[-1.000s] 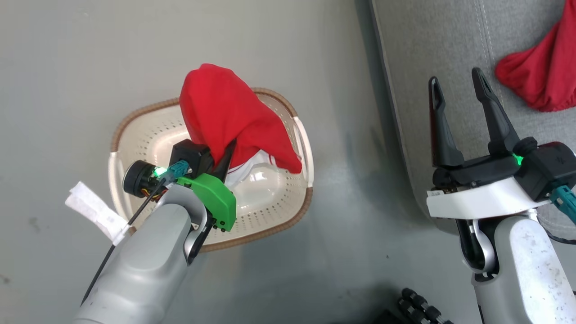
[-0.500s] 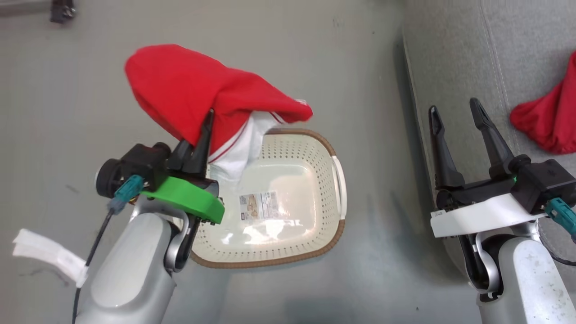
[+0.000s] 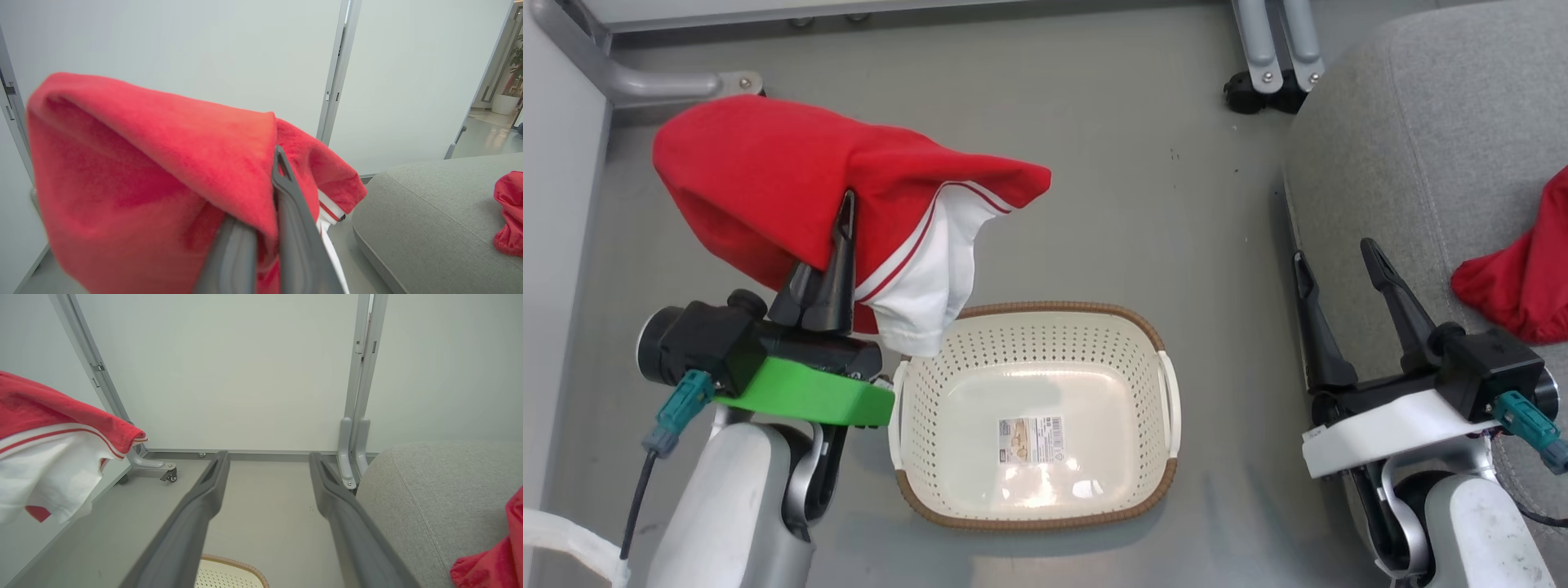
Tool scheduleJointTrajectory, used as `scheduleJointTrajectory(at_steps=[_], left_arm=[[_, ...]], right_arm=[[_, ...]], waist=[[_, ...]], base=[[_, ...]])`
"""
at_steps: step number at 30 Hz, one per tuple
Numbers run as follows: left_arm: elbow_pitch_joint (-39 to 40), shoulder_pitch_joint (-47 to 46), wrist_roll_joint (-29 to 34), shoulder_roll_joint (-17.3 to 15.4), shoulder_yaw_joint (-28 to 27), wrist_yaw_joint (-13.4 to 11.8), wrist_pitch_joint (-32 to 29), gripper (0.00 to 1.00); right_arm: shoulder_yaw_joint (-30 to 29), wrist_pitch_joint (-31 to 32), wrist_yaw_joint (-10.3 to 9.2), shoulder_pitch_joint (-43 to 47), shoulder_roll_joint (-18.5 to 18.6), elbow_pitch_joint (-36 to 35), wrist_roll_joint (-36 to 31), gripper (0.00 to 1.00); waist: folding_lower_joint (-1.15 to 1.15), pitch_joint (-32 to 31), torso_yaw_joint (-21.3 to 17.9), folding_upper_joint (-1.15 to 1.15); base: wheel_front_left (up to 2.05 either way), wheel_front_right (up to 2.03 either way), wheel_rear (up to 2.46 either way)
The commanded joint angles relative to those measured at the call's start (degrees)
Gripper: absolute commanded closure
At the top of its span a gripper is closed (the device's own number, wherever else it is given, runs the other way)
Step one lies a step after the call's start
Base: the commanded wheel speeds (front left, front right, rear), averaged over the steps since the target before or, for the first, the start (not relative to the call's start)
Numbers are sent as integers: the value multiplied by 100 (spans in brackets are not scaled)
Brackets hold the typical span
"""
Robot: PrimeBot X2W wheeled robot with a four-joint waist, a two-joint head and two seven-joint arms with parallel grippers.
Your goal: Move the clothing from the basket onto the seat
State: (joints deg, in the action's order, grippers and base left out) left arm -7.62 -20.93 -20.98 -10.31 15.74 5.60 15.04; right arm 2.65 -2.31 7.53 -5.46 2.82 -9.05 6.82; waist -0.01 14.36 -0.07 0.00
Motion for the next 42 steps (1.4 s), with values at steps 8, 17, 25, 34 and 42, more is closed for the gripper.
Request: scheduleJointTrajectory(at_steps=[8, 17, 25, 34, 42], left_arm=[[512, 668, 124, -46, 113, -50, -26, 100], [1130, 1249, 135, -107, 301, -193, -327, 100], [1467, 1575, 82, -123, 445, -276, -532, 100], [1665, 1693, 59, -156, 506, -315, -611, 100], [1684, 1650, 66, -198, 540, -334, -621, 100]], right_arm=[[54, 152, -8, 458, 12, -45, 48, 0], [96, 322, -8, 857, 12, -135, 118, 0], [97, 444, -8, 1114, 16, -236, 162, 0], [108, 486, -8, 1193, 17, -275, 184, 0], [140, 506, -8, 1184, 15, -260, 220, 0]], waist=[[1, -764, 0, 0], [1, -1203, -71, 0], [1, -1452, -76, 0], [1, -1487, -48, 0], [1, -1484, -38, 0]], base=[[0, 0, 0], [0, 0, 0], [0, 0, 0], [0, 0, 0], [0, 0, 0]])
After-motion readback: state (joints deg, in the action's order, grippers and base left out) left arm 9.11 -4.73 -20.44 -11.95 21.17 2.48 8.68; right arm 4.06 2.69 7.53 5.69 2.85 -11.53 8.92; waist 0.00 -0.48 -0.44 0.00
